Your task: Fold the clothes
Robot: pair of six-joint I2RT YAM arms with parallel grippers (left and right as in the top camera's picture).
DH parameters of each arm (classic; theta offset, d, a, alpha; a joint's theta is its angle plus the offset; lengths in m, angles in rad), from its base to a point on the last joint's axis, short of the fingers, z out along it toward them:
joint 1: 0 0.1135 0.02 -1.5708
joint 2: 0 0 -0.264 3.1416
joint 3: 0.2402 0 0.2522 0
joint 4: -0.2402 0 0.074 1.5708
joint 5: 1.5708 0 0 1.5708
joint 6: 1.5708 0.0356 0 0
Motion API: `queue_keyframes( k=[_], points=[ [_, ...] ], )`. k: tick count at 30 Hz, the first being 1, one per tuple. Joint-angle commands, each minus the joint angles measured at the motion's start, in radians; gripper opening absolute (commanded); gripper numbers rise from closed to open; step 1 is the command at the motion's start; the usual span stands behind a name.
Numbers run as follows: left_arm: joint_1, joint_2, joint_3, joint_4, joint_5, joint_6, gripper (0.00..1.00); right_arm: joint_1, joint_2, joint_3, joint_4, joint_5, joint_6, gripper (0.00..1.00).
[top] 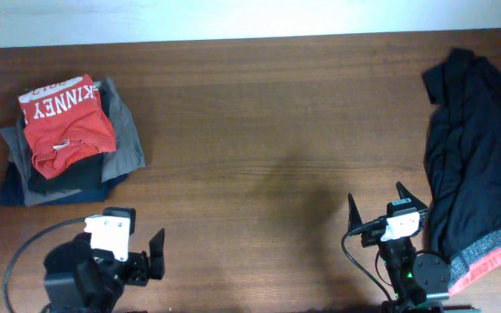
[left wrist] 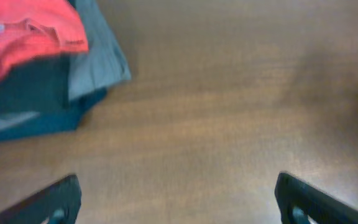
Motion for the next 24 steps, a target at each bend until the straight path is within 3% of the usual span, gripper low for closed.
queue_keyframes(
  k=[1,7,12,15,24],
  points=[
    [-0.021,-0.106,-0.179,0.164,-0.003,0.016,0.99,-0.003,-0.008,-0.005,-0.004,0.002,-0.006,0.99],
    [-0.044,-0.342,-0.550,0.615,0.024,-0.022,0.99,-0.003,-0.008,-0.005,-0.004,0.002,-0.006,0.99],
    [-0.044,-0.427,-0.731,0.964,-0.016,-0.021,0.99,-0.003,-0.008,-0.005,-0.004,0.002,-0.006,0.99],
    [-0.050,-0.427,-0.737,0.935,-0.103,-0.002,0.99,-0.003,-0.008,-0.005,-0.004,0.002,-0.006,0.99],
    [-0.050,-0.427,-0.737,0.935,-0.103,-0.002,0.99,-0.003,-0.008,-0.005,-0.004,0.002,-0.006,0.99]
  ],
)
